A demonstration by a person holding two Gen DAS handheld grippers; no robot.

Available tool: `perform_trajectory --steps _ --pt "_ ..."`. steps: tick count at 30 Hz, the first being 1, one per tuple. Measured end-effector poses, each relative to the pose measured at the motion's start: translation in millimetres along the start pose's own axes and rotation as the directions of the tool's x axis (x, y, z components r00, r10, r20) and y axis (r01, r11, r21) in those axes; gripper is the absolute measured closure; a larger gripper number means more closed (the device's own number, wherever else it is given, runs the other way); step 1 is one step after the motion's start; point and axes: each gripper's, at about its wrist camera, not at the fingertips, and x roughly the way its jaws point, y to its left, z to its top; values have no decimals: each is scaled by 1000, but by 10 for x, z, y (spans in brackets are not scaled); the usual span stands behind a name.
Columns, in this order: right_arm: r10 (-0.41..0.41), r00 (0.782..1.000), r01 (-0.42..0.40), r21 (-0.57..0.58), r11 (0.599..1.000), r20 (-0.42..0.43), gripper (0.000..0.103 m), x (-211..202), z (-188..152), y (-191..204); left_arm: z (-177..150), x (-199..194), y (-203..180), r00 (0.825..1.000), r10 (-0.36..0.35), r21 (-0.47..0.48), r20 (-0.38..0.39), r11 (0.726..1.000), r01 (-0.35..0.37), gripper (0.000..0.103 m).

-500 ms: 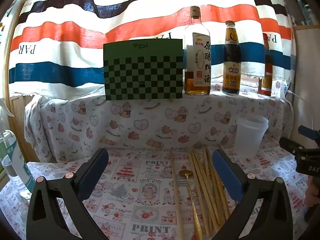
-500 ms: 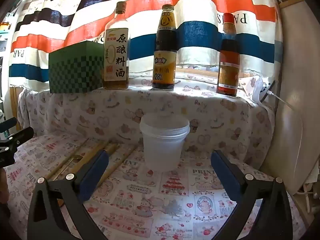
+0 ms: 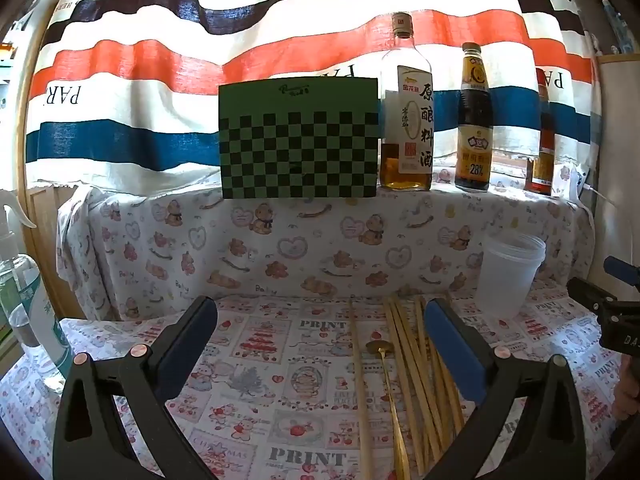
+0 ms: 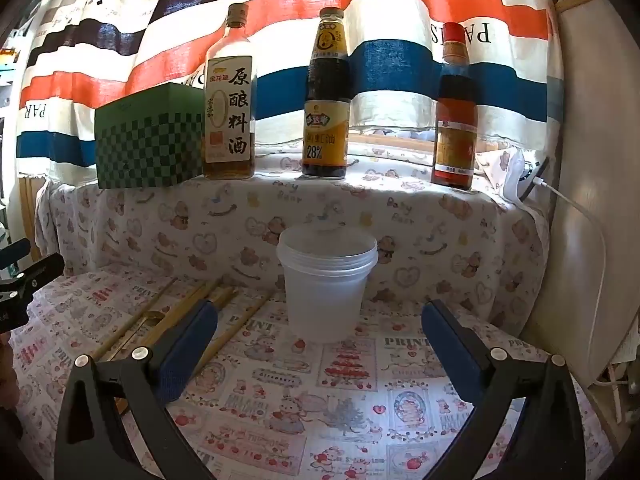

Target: Organize utensils

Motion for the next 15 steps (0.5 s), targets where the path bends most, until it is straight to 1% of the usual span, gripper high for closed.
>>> perform_trajectory --steps 4,15 --pt "1 1000 -1 -16 1000 7 0 -6 -1 13 -1 1 0 1000 -1 1 0 1000 1 0" --pt "2 1000 -2 1 1000 -1 0 2 -2 -8 4 7 11 1000 4 1 -3 1000 -4 0"
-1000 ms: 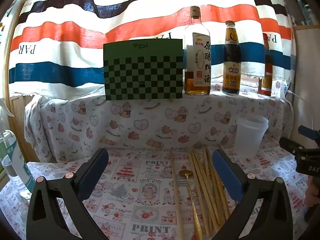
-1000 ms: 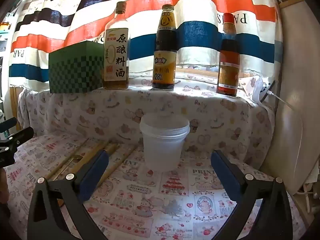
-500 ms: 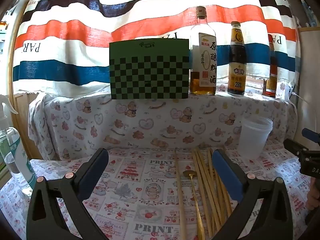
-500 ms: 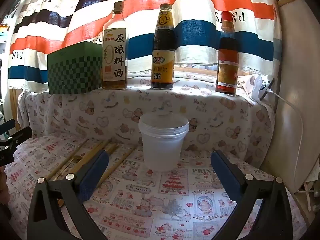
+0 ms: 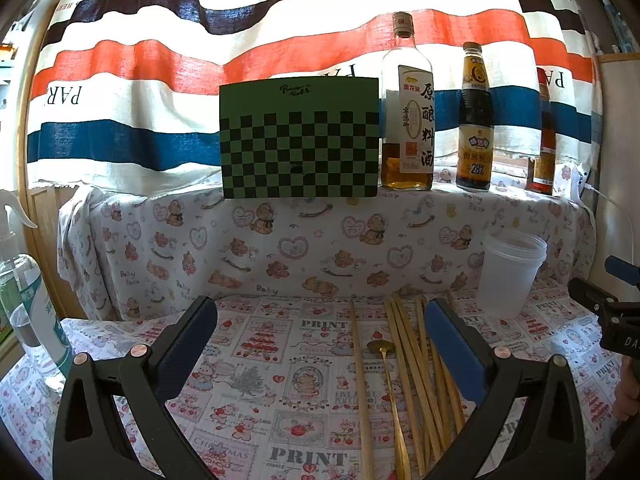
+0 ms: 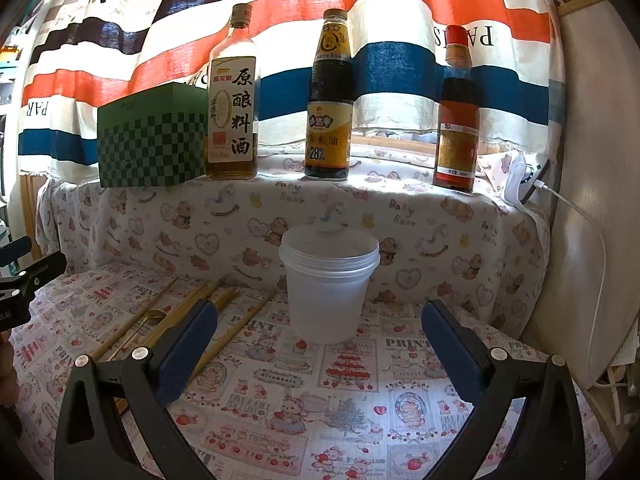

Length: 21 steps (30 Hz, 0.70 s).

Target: Organize utensils

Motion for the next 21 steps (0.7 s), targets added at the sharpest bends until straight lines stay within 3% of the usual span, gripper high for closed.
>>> perform_trajectory --steps 21 --pt "0 1000 0 5 1000 -7 0 7 -7 6 -7 1 3 1000 0 1 2 1000 0 0"
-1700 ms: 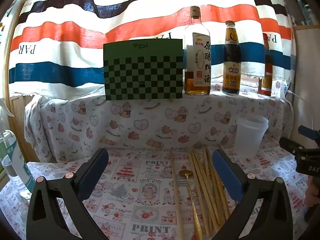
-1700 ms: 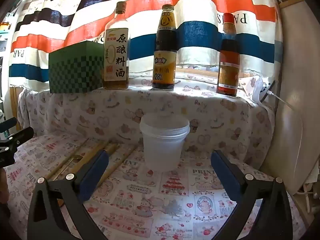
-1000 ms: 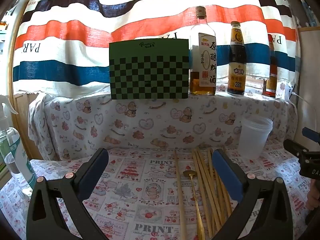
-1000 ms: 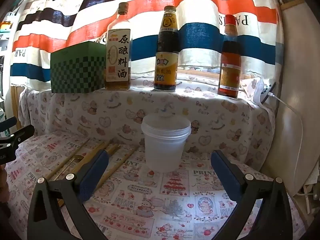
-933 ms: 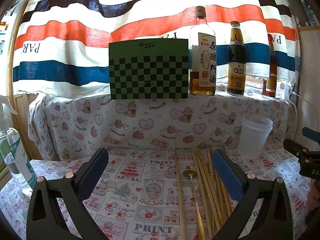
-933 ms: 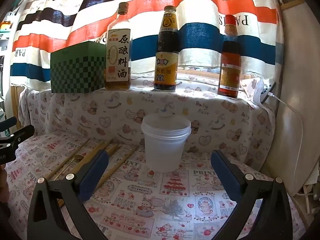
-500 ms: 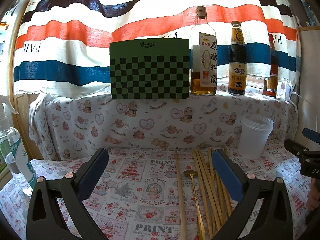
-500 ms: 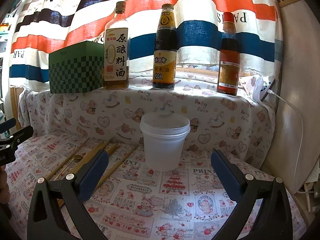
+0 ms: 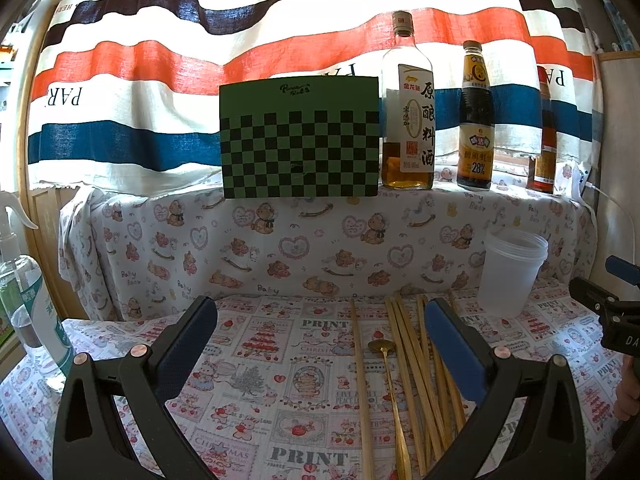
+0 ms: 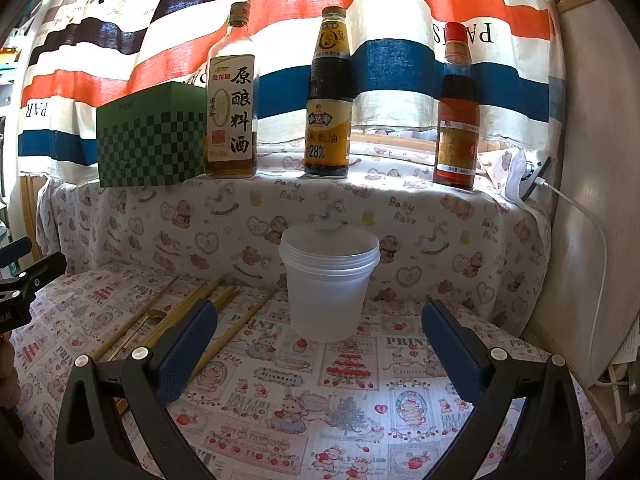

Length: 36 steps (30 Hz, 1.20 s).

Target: Organize utensils

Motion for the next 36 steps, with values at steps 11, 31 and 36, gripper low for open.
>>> perform_trajectory --steps 11,31,36 --pt "-1 1000 1 3 1000 -5 0 6 7 -8 -7 -11 10 1000 -5 5 -1 1000 5 0" --pt "-1 1000 1 1 1000 -6 0 20 7 -8 -11 -6 -8 1000 -1 11 -1 1000 1 0" --pt "-2 1000 3 1 1000 -6 0 26 7 -8 -11 -5 -9 1000 -1 11 -1 1000 1 0"
